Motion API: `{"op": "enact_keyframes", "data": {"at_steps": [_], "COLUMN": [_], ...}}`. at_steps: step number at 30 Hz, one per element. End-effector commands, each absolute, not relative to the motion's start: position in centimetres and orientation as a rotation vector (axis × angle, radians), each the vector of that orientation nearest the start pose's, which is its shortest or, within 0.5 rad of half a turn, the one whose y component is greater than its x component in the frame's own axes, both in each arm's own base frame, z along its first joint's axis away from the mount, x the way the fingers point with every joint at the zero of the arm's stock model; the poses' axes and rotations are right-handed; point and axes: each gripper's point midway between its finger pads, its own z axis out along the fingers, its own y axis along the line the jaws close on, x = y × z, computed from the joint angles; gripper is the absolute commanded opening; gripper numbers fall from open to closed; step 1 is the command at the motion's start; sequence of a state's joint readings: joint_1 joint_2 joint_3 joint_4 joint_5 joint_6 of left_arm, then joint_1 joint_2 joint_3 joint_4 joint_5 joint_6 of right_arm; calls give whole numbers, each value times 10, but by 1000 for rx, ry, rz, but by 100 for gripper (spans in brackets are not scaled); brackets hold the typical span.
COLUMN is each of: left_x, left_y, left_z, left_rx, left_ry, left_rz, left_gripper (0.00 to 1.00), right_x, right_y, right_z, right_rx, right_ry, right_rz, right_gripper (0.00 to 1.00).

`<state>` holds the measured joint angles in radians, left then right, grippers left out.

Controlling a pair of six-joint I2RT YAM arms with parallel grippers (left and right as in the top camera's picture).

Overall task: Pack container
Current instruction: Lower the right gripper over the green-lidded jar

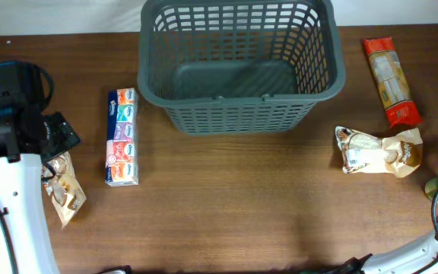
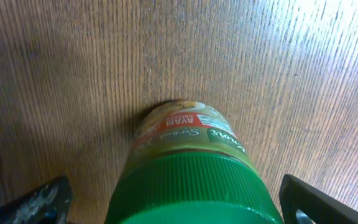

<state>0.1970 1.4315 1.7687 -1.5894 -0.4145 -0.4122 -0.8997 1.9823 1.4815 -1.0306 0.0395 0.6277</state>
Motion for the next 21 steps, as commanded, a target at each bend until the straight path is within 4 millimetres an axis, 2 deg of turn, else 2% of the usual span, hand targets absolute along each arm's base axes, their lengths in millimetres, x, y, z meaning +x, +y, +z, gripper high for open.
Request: {"op": "enact_keyframes", "data": {"at_steps": [1, 21], "left_x": [249, 248], "left_y": [120, 120], "left_z": [291, 291], "left_rx": [-917, -917], "left_ry": [2589, 2589], "left_rz": [512, 512], "left_gripper": [100, 100], "right_x": [229, 231], "right_y": [-298, -300], "right_z": [36, 35], "right_rx": [2161, 2153], "right_ry": [2266, 2258], "right_rz": [-61, -65], "right_gripper": [99, 99]}}
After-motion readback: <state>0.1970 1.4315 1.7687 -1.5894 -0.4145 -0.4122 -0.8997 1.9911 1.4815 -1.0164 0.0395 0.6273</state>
